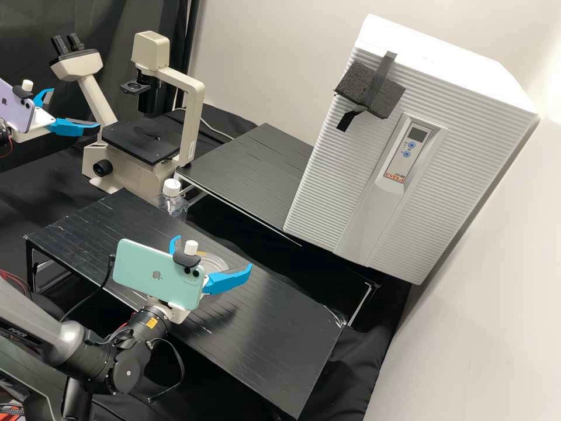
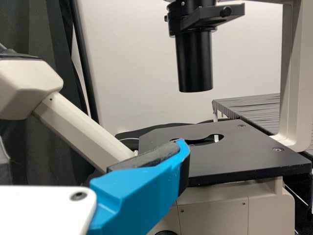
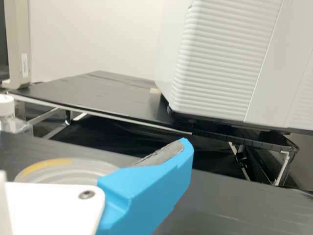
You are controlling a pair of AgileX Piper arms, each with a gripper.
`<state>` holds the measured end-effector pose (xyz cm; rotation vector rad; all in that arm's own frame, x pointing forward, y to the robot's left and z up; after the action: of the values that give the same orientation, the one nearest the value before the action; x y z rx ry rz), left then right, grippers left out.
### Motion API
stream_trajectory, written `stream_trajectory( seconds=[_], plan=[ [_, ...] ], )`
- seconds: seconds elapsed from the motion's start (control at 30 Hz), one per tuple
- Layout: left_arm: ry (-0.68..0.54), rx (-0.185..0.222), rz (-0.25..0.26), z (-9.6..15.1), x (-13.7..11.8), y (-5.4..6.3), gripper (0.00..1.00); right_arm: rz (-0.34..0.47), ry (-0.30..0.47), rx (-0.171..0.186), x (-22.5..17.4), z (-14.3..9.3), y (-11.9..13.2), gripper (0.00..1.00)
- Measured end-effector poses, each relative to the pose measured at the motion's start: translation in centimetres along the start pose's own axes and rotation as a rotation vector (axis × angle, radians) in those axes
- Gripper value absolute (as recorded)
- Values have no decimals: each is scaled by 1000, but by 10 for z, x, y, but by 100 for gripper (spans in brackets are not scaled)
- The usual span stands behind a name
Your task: Close the petri dish lid.
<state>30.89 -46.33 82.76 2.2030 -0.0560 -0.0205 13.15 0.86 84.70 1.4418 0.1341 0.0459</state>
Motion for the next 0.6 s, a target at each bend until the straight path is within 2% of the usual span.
stream_trajectory(
  seconds=[0.33, 0.6],
  plan=[
    [0, 0, 0, 0, 0, 0, 100, -69, -8, -25, -2, 2, -6, 100],
    [0, 0, 0, 0, 0, 0, 100, -101, -20, -2, -1, 7, -9, 100]
  ],
)
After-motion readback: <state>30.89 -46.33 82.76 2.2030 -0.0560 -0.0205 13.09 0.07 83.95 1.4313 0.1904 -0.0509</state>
